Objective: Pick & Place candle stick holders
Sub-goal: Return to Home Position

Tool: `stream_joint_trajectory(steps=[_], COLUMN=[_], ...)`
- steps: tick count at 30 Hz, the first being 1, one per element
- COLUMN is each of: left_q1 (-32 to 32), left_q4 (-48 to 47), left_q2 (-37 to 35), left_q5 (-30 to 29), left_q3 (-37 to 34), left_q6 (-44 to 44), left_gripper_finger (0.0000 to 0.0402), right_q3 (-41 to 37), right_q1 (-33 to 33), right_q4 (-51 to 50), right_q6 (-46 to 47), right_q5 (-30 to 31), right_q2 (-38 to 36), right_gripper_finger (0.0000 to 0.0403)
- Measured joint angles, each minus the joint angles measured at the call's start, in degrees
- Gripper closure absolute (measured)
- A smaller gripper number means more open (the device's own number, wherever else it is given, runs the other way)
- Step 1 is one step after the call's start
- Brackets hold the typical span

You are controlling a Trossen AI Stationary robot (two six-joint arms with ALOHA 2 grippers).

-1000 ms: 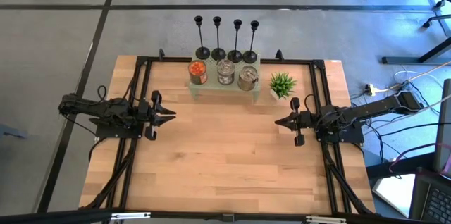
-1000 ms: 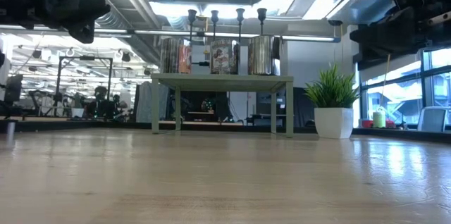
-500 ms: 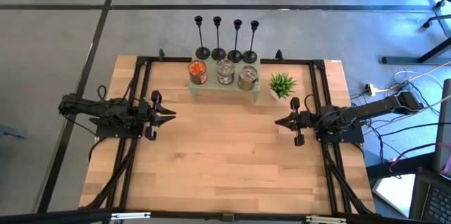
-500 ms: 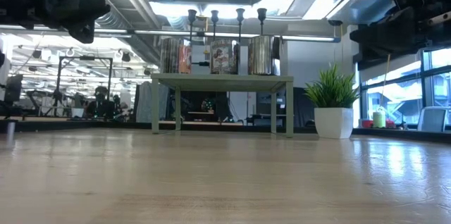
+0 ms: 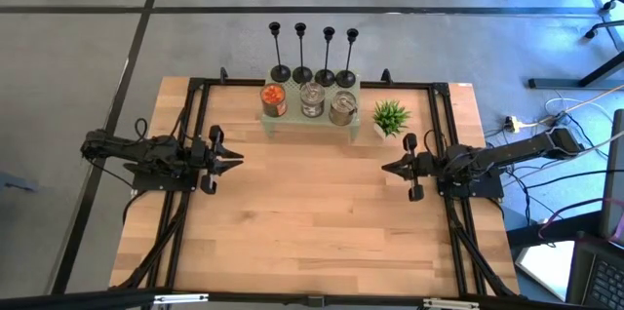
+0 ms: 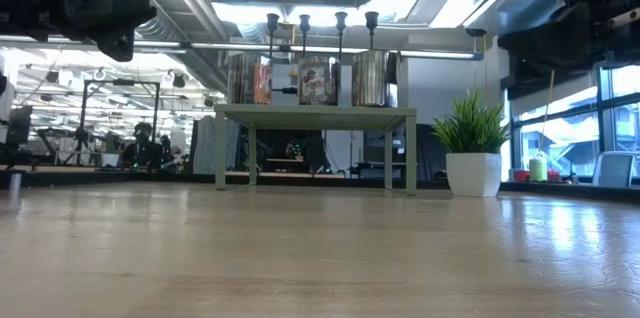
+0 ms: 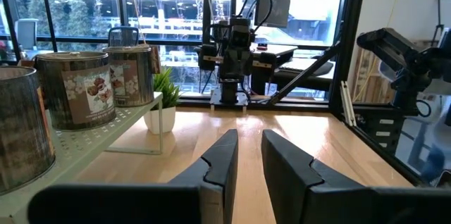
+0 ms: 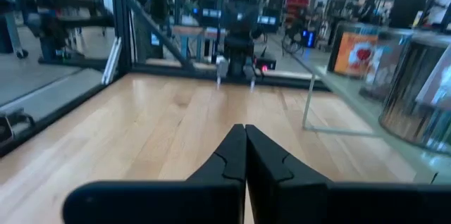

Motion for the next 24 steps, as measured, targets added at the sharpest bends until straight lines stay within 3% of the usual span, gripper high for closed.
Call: stream_joint_trajectory(steps=[22,24], left_q1=[0.02,0.0], left_q4=[-0.01,0.0], left_q2=[0.01,0.01], left_q5=[0.0,0.0], left_q3=[0.02,0.02], left_q6=[0.0,0.0], left_gripper_finger=[0.0341,0.0341], right_q3=[0.03,0.02], right_q1=[-1.4,-1.4], right_q4=[-2.98,-6.08], right_q6=[-4.37,-0.99], right_q5=[1.65,2.92], right_q2=[-21.34,-23.26], right_gripper_finger=[0.0402,0.0402])
